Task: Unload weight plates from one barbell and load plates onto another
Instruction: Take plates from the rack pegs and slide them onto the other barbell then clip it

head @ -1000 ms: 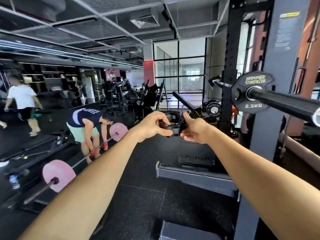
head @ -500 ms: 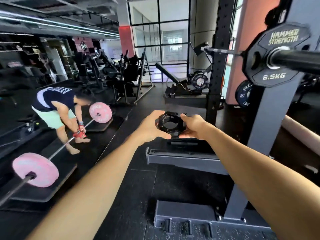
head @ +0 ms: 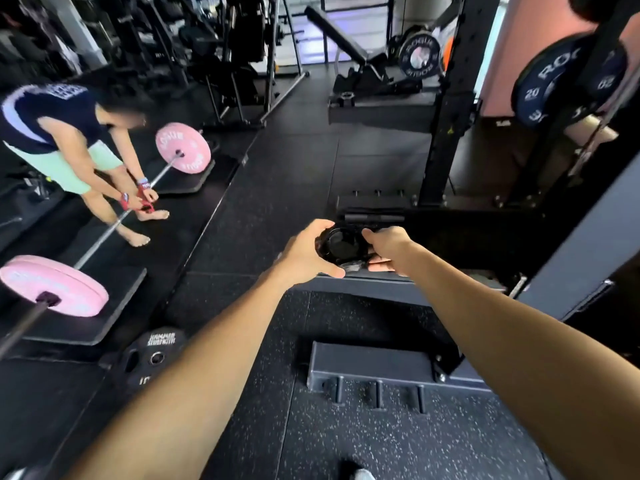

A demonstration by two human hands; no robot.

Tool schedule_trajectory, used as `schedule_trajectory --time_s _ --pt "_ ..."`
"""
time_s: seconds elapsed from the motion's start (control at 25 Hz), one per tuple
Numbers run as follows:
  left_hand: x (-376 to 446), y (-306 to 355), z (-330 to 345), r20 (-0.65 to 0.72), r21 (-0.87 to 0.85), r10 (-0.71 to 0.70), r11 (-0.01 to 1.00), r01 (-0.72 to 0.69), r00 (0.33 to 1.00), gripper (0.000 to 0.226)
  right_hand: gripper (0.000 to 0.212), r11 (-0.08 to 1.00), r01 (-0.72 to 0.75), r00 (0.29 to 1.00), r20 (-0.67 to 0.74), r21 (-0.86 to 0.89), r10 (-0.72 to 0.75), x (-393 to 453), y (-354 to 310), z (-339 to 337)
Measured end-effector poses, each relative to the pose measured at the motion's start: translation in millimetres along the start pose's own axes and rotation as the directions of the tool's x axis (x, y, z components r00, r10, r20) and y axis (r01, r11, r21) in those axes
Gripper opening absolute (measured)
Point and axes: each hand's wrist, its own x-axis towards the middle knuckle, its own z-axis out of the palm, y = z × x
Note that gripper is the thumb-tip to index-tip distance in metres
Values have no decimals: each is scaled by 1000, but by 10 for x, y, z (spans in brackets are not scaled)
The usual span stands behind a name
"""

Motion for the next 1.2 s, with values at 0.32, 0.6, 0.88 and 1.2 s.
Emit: schedule_trajectory --time_s 0.32,0.6,0.88,1.2 --pt "871 -685 648 115 38 -102 994 99 988 95 21 989 -148 989 -2 -22 148 1261 600 216" --pt "1314 -1051 958 168 88 -167 984 154 972 96 24 975 -223 975 11 11 223 1755 871 333" --pt "1306 -980 956 192 103 -213 975 196 958 113 38 973 -199 980 -21 -115 198 1737 895 293" --pt "693 -450 428 20 219 -158 964 149 987 80 52 769 269 938 -23 -580 -346 1071 627 13"
